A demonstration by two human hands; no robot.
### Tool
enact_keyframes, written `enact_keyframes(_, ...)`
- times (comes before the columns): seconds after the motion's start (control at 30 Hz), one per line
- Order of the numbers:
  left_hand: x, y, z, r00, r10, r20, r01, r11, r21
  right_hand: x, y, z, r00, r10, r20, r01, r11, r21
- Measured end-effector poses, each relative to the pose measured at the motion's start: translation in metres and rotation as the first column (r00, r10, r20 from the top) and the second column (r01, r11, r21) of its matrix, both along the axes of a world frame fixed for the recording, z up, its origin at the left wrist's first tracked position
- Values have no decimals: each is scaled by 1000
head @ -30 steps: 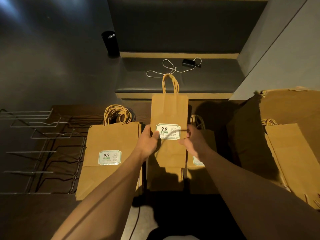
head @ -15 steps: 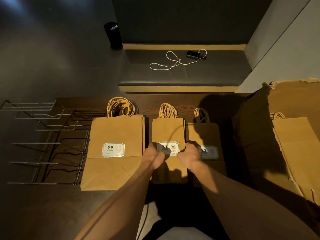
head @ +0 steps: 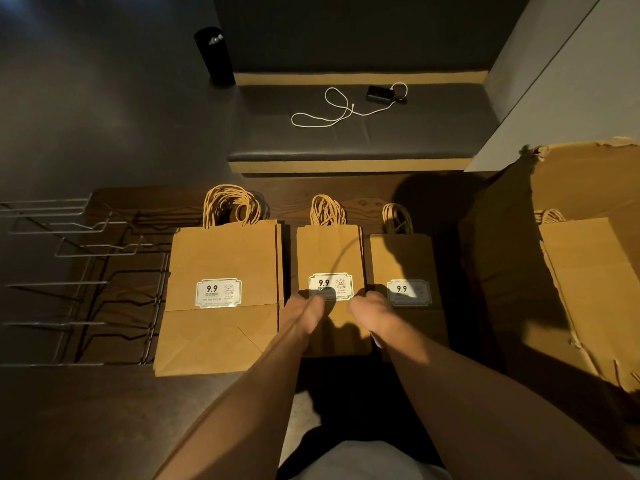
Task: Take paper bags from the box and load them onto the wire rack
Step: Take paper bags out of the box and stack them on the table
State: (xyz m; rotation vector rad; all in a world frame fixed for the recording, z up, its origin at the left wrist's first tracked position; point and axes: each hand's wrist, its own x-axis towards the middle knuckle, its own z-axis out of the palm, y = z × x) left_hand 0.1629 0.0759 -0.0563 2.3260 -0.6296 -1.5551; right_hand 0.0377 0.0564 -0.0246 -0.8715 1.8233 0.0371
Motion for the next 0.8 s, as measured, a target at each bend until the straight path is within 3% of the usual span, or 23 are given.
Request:
enact_keyframes(0.17, 1, -3, 6, 997, -64, -36, 65, 997, 30, -4, 1, 4, 998, -40, 55, 39, 999, 13)
enact_keyframes(0.27, -4, -13, 20, 990, -127, 56, 127, 992, 2, -2, -10, 13, 995, -40, 96, 44, 998, -45)
enact_keyframes(0.4, -20, -38, 50, 984, -120, 132, 147, 963, -224, -4, -35, 32, 979, -93, 179, 130, 970, -207)
enact_keyframes(0.57, -69, -73, 98, 989, -141, -43, 99, 851, -516, -36, -65, 80, 812, -304, 498, 455, 865, -213)
enact_keyframes(0.67, -115, -90, 121, 986, -163, -46, 98, 769, -631, -75, -68, 112, 847, -217, 485, 453, 773, -445)
enact_keyframes(0.8, -177, -107, 135, 959, -254, -123, 98, 708, -699, -138, -73, 147, 801, -300, 518, 568, 655, -499)
